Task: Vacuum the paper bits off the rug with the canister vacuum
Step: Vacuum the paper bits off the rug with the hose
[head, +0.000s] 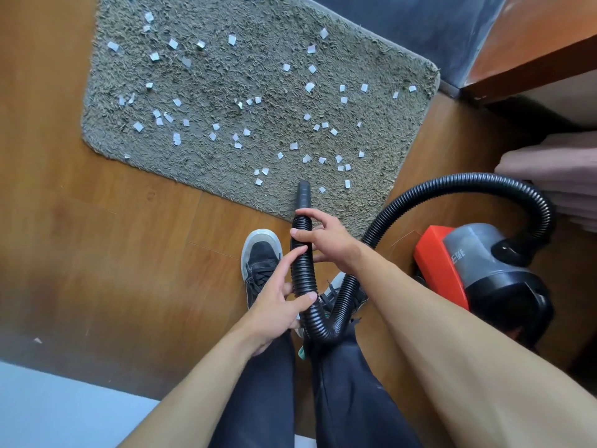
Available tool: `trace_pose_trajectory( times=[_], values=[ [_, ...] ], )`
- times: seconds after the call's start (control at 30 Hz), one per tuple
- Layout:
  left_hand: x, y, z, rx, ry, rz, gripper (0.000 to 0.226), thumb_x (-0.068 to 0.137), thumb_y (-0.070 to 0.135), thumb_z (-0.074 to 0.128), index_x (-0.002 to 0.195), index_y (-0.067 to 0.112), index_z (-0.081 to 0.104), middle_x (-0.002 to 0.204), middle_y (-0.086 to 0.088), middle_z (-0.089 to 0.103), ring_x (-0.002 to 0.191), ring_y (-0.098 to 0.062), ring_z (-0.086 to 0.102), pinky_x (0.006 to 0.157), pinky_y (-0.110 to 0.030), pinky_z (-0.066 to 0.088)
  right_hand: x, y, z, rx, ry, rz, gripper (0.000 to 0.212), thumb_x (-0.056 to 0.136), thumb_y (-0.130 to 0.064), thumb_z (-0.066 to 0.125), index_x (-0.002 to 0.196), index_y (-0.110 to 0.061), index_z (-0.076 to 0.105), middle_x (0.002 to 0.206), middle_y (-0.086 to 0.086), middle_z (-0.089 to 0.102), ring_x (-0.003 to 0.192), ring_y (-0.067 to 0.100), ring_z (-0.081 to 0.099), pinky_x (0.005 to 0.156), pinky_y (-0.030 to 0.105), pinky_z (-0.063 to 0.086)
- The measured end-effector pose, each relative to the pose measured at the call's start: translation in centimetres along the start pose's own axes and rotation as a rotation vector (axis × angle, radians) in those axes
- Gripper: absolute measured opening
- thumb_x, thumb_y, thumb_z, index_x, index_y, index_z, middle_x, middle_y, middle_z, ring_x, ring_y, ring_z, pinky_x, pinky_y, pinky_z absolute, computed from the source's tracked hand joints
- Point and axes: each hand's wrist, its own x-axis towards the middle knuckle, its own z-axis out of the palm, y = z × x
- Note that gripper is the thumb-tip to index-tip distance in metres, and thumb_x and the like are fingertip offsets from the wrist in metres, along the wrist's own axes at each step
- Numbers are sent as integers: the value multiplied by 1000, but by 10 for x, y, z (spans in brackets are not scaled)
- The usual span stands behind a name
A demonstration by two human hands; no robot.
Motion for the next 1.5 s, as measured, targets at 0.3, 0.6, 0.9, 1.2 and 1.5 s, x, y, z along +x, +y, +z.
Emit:
trace_pose_trajectory(
  times=[0.3, 0.6, 0.9, 1.2, 1.5],
  values=[
    [8, 3, 18, 45, -106, -62, 69, 96, 5, 58, 135, 58, 39, 102, -9, 63, 82, -20, 62, 61, -29, 53, -10, 17, -23, 89, 92, 27, 42, 92, -11, 65, 129, -30, 57, 96, 2, 63, 73, 11, 63, 56, 28, 54],
    [19, 10, 41, 128, -126, -75, 68, 97, 7, 57, 136, 58, 37, 116, -13, 64, 90, -23, 65, 78, -47, 59, -13, 30, -45, 166, 206, -15, 41, 91, -10, 65, 126, -30, 59, 90, 7, 61, 76, 16, 65, 57, 29, 53],
    [30, 19, 45, 203, -116, -38, 67, 97, 8, 57, 136, 58, 36, 109, -6, 64, 87, -20, 64, 82, -55, 56, -10, 19, -52, 165, 211, -48, 44, 92, -8, 63, 131, -29, 56, 89, 6, 59, 78, 16, 65, 59, 31, 53],
    [35, 31, 33, 164, -77, 9, 68, 97, 4, 56, 140, 53, 35, 97, 0, 61, 69, -6, 61, 58, -26, 54, 3, -4, -41, 161, 185, -86, 44, 92, -8, 62, 131, -29, 56, 94, 8, 60, 74, 13, 65, 56, 28, 53],
    [41, 43, 44, 230, -135, -10, 68, 98, 6, 55, 141, 54, 34, 100, 2, 61, 83, -10, 64, 71, -39, 62, 0, -6, -57, 211, 245, -67, 45, 92, -6, 61, 131, -28, 56, 97, 4, 65, 75, 13, 65, 57, 27, 53]
  ],
)
